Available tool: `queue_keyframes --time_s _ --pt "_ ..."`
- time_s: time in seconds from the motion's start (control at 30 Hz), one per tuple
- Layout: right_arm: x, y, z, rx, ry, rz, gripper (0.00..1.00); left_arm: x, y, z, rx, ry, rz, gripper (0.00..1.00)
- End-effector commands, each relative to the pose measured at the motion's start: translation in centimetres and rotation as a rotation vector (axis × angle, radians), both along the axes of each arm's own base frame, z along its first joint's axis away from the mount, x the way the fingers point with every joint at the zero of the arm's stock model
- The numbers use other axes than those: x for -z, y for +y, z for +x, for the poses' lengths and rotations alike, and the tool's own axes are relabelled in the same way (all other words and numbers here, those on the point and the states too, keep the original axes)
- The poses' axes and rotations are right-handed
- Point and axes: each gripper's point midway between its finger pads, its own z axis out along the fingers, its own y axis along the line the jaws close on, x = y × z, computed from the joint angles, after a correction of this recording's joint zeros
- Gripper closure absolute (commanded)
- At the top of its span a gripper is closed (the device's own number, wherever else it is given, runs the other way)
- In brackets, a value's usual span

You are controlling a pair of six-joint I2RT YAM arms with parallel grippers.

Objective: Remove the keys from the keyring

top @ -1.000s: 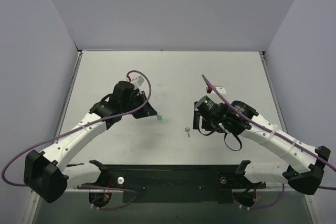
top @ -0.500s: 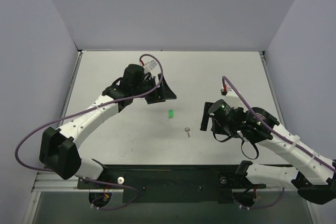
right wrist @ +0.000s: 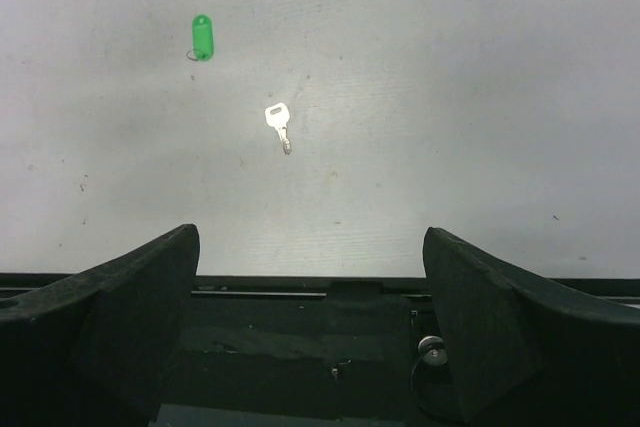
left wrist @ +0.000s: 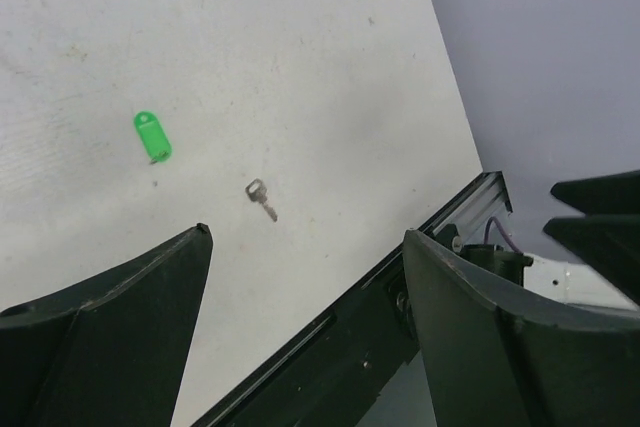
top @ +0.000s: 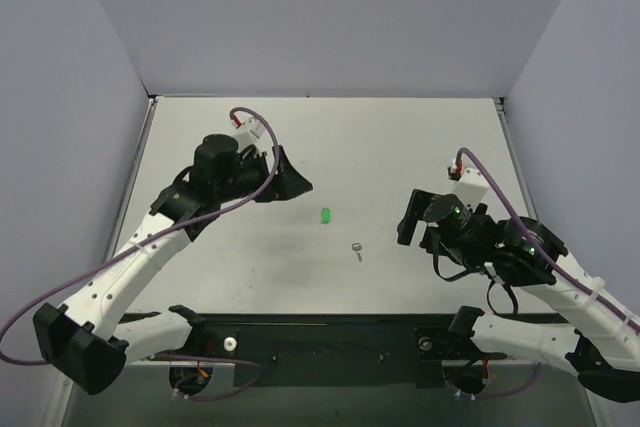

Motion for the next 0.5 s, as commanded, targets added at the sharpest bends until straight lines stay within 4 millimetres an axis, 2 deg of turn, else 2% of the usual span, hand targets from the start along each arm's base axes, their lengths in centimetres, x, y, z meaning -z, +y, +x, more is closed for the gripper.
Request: queue_keyframes --time_s 0.0,0.17,0.3,0.47 --pt "-2.4 -2.0 0.6 0.039 -0.099 -0.012 0.11 1.7 3.0 -1.9 -0.051 -0.048 0.064 0.13" --pt "-3.2 -2.6 1.0 0.068 -0.157 0.005 0.11 4.0 6.1 -4.2 -0.112 -0.081 0.113 0.12" --pt "-3.7 -3.2 1.5 0.111 -0.204 0.018 0.11 5.0 8.3 -5.6 -0.158 -0.125 0.147 0.11" --pt "-4.4 -3.2 2.0 0.125 -0.275 0.078 0.1 5.0 10.0 -6.7 -0.195 -0.204 0.146 0.09"
